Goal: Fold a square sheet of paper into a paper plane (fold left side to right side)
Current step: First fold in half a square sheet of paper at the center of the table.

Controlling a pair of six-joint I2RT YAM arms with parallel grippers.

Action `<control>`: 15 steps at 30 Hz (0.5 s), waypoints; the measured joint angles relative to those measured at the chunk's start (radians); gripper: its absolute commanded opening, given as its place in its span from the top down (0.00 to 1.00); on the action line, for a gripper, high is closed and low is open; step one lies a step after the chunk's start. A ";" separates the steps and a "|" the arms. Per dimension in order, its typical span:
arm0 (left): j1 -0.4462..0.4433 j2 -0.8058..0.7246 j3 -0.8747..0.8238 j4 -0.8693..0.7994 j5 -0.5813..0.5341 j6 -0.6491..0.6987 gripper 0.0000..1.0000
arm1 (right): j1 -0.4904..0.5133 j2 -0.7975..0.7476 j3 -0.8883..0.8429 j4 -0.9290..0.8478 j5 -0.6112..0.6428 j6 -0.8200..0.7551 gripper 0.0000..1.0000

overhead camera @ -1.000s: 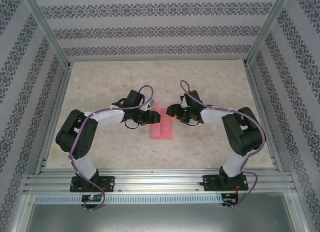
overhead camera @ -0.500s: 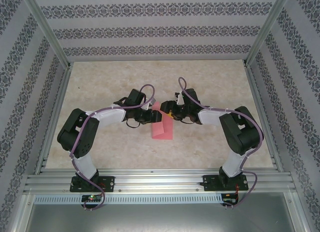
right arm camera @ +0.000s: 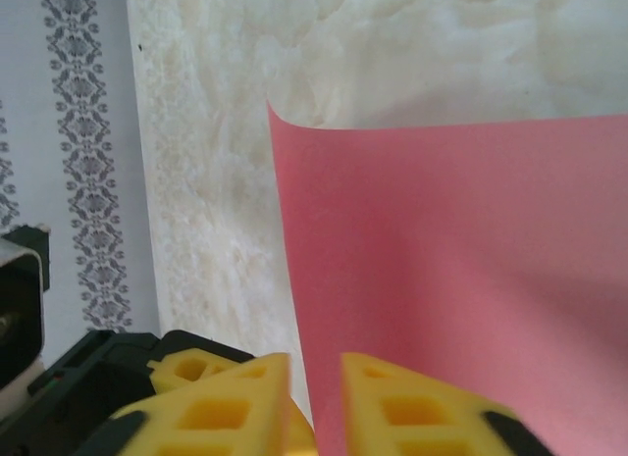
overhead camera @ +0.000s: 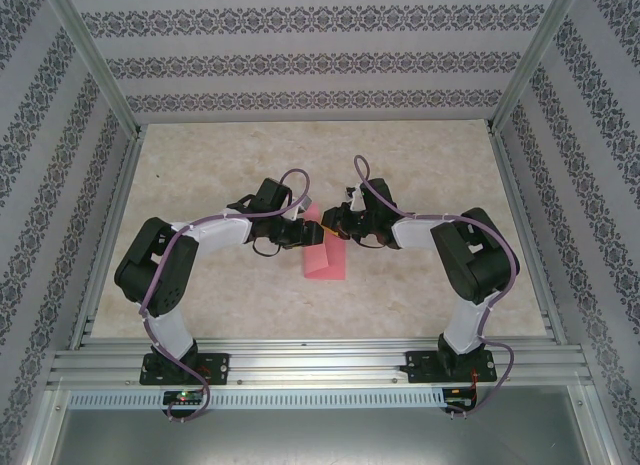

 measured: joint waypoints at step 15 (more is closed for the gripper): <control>0.000 0.000 0.000 0.000 0.000 0.000 0.43 | 0.000 0.000 0.003 -0.013 -0.004 -0.011 1.00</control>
